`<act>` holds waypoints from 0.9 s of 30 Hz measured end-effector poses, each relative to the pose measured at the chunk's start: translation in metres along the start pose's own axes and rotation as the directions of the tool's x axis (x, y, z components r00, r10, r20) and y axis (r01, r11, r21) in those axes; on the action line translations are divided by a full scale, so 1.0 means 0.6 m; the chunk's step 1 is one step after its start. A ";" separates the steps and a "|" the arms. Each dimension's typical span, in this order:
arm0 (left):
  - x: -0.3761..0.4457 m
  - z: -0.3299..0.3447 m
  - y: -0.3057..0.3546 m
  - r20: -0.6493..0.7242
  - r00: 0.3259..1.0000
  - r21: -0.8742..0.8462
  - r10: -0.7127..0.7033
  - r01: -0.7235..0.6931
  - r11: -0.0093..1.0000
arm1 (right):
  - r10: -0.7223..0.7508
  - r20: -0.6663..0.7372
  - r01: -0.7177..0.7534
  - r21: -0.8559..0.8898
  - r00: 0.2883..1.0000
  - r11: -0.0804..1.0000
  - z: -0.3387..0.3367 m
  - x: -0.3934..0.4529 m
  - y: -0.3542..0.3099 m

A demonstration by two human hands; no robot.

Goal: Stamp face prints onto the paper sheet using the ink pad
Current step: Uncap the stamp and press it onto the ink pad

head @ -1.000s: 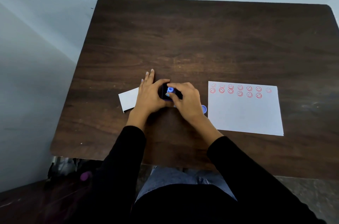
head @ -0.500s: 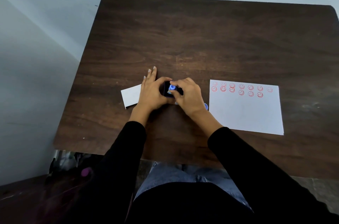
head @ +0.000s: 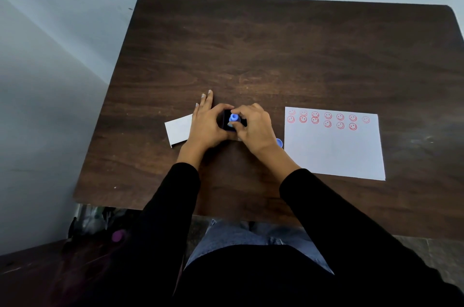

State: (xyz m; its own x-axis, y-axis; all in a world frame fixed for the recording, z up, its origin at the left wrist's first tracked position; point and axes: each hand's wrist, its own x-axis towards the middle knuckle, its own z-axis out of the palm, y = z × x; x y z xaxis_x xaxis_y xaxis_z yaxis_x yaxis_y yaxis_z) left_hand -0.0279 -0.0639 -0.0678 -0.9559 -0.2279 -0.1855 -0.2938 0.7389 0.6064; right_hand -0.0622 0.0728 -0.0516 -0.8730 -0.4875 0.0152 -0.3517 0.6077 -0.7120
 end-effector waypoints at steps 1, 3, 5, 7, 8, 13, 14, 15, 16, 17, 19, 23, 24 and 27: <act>0.000 0.000 0.000 0.002 1.000 -0.004 0.002 -0.002 1.000 | 0.018 -0.008 -0.018 0.002 1.000 1.000 -0.001 0.002 -0.001; 0.000 -0.001 0.000 0.007 1.000 -0.011 0.002 -0.002 1.000 | 0.043 -0.023 -0.043 0.003 0.999 0.999 -0.001 0.004 -0.003; 0.000 0.000 -0.001 0.002 1.000 -0.009 0.001 -0.001 1.000 | 0.038 -0.018 -0.039 -0.015 0.999 0.999 0.003 0.002 -0.006; -0.001 0.002 -0.002 -0.010 1.000 -0.010 0.002 -0.002 1.000 | 0.020 -0.007 -0.020 -0.027 1.000 0.999 0.006 -0.002 -0.008; -0.001 0.002 -0.002 -0.014 1.000 -0.012 0.003 -0.003 1.000 | 0.010 -0.004 -0.011 -0.025 1.000 1.000 0.006 -0.004 -0.009; 0.000 0.002 -0.005 -0.014 1.000 -0.015 0.013 -0.013 1.000 | 0.021 0.003 -0.021 -0.056 1.000 0.998 -0.003 -0.001 -0.016; 0.000 0.001 -0.004 -0.009 1.000 -0.013 0.014 -0.014 1.000 | 0.038 0.000 -0.038 -0.059 0.999 0.998 -0.005 0.001 -0.016; 0.000 0.001 -0.003 -0.006 1.000 -0.012 0.014 -0.014 1.000 | 0.050 -0.005 -0.050 -0.061 0.999 0.997 -0.007 0.002 -0.018; 0.000 0.001 -0.002 -0.006 1.000 -0.011 0.014 -0.014 1.000 | 0.051 -0.009 -0.052 -0.064 0.999 0.997 -0.006 0.001 -0.019; 0.000 0.001 -0.002 -0.007 1.000 -0.011 0.013 -0.013 1.000 | 0.042 -0.011 -0.043 -0.071 0.999 0.997 -0.005 0.000 -0.021; 0.001 0.001 -0.003 -0.009 1.000 -0.009 0.008 -0.008 1.000 | 0.012 -0.014 -0.013 -0.082 1.000 0.997 -0.001 -0.005 -0.025; 0.002 0.002 -0.004 -0.006 1.000 -0.003 0.007 -0.007 1.000 | 0.006 0.000 -0.006 -0.087 1.000 0.996 0.000 -0.005 -0.025; 0.002 0.003 -0.004 -0.007 1.000 -0.004 0.009 -0.009 1.000 | 0.008 0.002 -0.008 -0.099 1.000 0.995 -0.001 -0.002 -0.024; 0.003 0.003 -0.004 -0.005 1.000 -0.003 0.010 -0.010 1.000 | 0.043 -0.011 -0.044 -0.091 0.999 0.995 -0.005 0.003 -0.022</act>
State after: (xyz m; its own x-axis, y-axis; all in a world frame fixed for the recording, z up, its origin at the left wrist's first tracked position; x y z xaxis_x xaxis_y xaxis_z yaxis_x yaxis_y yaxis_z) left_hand -0.0290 -0.0650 -0.0712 -0.9589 -0.2231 -0.1755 -0.2838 0.7390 0.6110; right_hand -0.0603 0.0657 -0.0397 -0.8912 -0.4536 -0.0076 -0.3423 0.6834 -0.6448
